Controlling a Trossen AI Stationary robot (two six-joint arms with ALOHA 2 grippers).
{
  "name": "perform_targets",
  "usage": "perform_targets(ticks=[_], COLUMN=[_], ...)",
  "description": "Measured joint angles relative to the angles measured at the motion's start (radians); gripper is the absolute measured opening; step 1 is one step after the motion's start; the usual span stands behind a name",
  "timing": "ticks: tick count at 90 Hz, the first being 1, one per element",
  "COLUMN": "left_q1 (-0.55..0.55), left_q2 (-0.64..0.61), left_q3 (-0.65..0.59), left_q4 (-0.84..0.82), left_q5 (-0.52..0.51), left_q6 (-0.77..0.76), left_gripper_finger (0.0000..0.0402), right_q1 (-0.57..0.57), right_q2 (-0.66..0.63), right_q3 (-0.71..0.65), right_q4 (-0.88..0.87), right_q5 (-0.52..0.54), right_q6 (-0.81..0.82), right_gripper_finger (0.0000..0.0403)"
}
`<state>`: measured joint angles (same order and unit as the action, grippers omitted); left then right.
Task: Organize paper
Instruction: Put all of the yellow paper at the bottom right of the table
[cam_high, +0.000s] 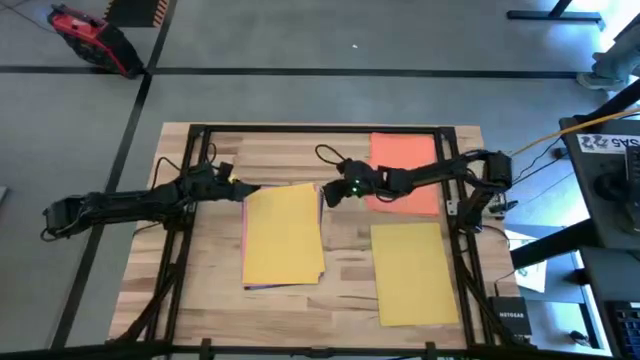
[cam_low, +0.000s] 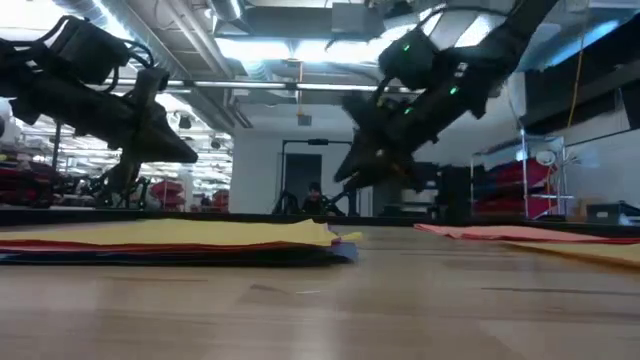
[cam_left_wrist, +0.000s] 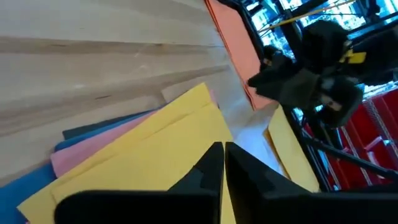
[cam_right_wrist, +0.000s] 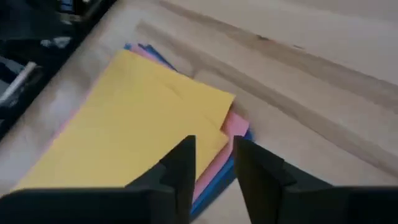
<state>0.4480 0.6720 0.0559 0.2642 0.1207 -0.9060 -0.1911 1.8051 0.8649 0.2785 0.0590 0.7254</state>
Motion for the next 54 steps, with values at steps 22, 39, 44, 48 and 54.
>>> perform_targets(ticks=[22, 39, 44, 48, 54], left_q1=[0.0, 0.0, 0.0, 0.0, 0.0], left_q2=[0.0, 0.002, 0.0, 0.002, 0.001], left_q3=[0.0, 0.0, 0.0, 0.0, 0.0], left_q4=[0.002, 0.004, 0.001, -0.001, -0.004], left_q5=[0.0, 0.0, 0.0, 0.0, 0.001], left_q6=[0.007, 0.008, 0.009, 0.013, 0.023], left_gripper_finger=[0.0, 0.0, 0.0, 0.0, 0.0], right_q1=[0.0, -0.005, -0.006, -0.006, -0.007], right_q2=[0.179, 0.242, 0.246, 0.246, 0.246], right_q3=[0.166, 0.287, 0.314, 0.327, 0.352], right_q4=[-0.011, -0.202, -0.224, -0.25, -0.255], right_q5=[-0.054, -0.027, -0.012, 0.001, 0.001], right_q6=[-0.016, -0.032, -0.05, -0.068, -0.085], right_gripper_finger=[0.0124, 0.0124, 0.0124, 0.0124, 0.0124])
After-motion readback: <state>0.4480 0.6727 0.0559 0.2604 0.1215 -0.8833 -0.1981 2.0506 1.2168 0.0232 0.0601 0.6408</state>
